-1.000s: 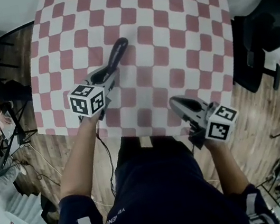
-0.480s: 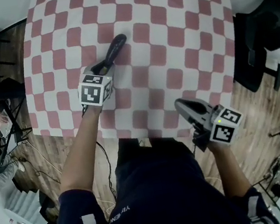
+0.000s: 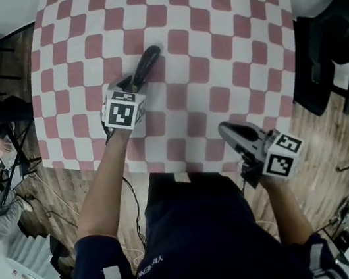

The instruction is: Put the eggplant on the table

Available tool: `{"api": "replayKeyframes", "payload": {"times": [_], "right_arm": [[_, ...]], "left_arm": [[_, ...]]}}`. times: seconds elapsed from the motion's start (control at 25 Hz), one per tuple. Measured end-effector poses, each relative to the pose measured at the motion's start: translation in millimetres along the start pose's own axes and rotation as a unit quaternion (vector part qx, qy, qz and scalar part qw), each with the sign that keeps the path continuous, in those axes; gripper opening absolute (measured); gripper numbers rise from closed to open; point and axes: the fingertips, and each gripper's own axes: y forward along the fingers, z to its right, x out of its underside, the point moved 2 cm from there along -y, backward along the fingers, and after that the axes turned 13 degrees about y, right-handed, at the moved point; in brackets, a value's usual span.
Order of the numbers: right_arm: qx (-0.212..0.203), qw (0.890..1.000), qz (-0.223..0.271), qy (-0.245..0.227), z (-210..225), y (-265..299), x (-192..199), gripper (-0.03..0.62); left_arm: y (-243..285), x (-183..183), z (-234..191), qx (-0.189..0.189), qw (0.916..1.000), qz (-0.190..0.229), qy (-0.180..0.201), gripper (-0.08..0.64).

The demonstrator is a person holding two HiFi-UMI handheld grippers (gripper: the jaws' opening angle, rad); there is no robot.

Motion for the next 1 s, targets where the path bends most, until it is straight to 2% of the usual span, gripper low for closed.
{"api": "replayKeyframes", "payload": {"times": [0.48,0.64,0.8,0.88,1.0], "right_arm": [[-0.004,1.000,0.000,0.000,-7.5,16.8,2.5,0.019],[-0.004,1.000,0.005,-0.008,-15.0,20.6,-0.9,0.019],[-0.006,1.000,0.017,-0.023,-26.8,21.9,-8.3,0.019],[-0.003,0.999,0.023,-0.033,-32.1,21.5,-11.8,0.018],[0.000,0.999,0.032,-0.042,-39.1,21.9,-16.6,0.018]], "left_arm": [[-16.9,-12.0,11.9,0.026,0.9986,0.046,0.007,0.236],[-44.7,-30.9,9.7,0.020,0.9956,0.092,0.004,0.236],[-87.4,-59.9,10.5,0.026,0.9868,0.160,0.009,0.235],[-109.7,-75.1,15.9,0.043,0.9786,0.201,0.008,0.229],[-140.5,-90.7,24.7,0.066,0.9652,0.253,-0.001,0.168]]}}
